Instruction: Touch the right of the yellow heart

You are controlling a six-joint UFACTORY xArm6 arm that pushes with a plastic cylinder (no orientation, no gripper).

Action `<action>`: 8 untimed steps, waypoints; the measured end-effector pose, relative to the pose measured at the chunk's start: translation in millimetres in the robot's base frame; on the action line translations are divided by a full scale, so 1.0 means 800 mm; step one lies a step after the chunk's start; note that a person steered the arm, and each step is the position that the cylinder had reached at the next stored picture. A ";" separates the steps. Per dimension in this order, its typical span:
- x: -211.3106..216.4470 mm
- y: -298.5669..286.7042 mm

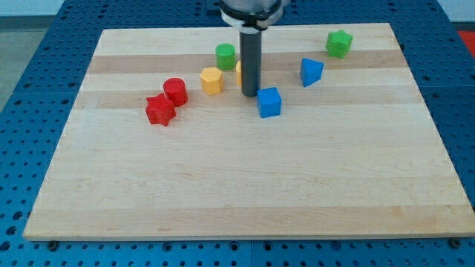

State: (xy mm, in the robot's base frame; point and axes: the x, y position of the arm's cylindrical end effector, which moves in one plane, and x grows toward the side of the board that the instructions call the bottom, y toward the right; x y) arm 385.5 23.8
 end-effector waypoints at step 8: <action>-0.034 0.027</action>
State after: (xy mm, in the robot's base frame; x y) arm 358.3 45.5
